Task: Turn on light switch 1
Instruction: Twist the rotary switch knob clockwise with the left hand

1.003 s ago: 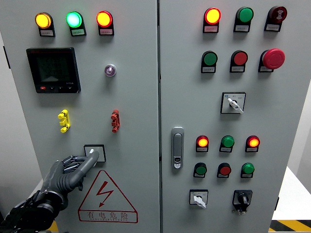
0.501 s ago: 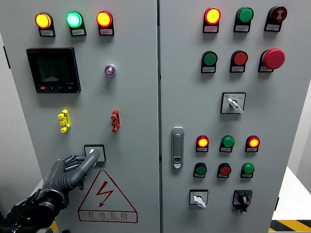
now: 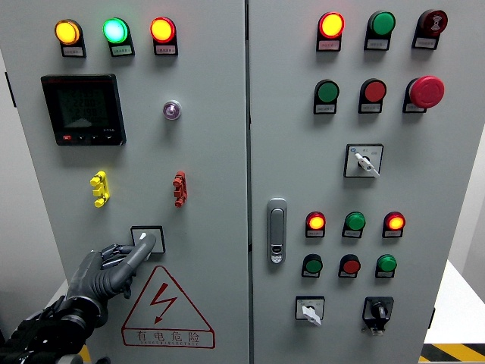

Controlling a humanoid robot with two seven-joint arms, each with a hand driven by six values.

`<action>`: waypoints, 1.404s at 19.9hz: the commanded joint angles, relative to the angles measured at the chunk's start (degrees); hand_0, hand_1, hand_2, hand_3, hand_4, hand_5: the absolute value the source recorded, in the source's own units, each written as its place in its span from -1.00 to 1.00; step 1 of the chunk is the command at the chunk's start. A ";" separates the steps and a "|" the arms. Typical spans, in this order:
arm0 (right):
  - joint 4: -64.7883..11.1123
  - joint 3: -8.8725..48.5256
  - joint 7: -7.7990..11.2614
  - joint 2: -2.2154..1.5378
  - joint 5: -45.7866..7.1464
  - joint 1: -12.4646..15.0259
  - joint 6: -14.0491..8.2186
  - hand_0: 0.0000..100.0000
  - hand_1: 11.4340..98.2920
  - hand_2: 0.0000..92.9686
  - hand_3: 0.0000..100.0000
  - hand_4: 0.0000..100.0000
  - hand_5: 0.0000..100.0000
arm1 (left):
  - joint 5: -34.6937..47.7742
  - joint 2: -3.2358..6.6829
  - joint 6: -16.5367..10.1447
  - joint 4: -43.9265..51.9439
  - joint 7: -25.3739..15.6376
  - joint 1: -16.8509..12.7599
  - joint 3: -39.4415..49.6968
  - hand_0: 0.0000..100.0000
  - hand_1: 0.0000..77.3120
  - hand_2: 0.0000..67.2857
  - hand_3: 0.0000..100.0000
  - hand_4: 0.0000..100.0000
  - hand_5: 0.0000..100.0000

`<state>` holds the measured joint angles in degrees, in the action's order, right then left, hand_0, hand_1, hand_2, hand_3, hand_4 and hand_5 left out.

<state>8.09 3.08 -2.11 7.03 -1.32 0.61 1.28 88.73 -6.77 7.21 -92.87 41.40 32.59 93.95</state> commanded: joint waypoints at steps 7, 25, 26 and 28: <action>0.00 0.00 0.00 0.00 0.00 0.00 0.04 -1.00 -0.81 -1.00 -0.61 -0.61 -0.79 | 0.04 0.08 0.00 0.15 0.79 0.55 0.00 -1.00 0.57 0.67 0.87 1.00 0.93; 0.00 0.00 0.00 0.00 0.00 0.00 -0.05 -1.00 -0.84 -1.00 -0.61 -0.61 -0.79 | 1.45 0.09 -0.18 0.32 1.84 0.90 0.00 -0.22 0.51 0.67 0.87 1.00 0.93; 0.00 0.00 0.00 0.00 0.00 0.00 0.04 -1.00 -0.83 -1.00 -0.61 -0.61 -0.79 | 1.45 0.09 -0.26 0.24 1.84 0.90 0.00 -0.19 0.51 0.67 0.87 1.00 0.93; 0.00 0.00 0.00 0.00 0.00 0.00 -0.05 -1.00 -0.82 -1.00 -0.61 -0.61 -0.79 | 1.45 0.09 -0.26 0.32 1.93 0.90 -0.09 -0.16 0.51 0.67 0.87 1.00 0.93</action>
<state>8.09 3.08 -2.11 7.03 -1.32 0.62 1.27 90.16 -6.68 6.96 -92.59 43.28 33.50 93.93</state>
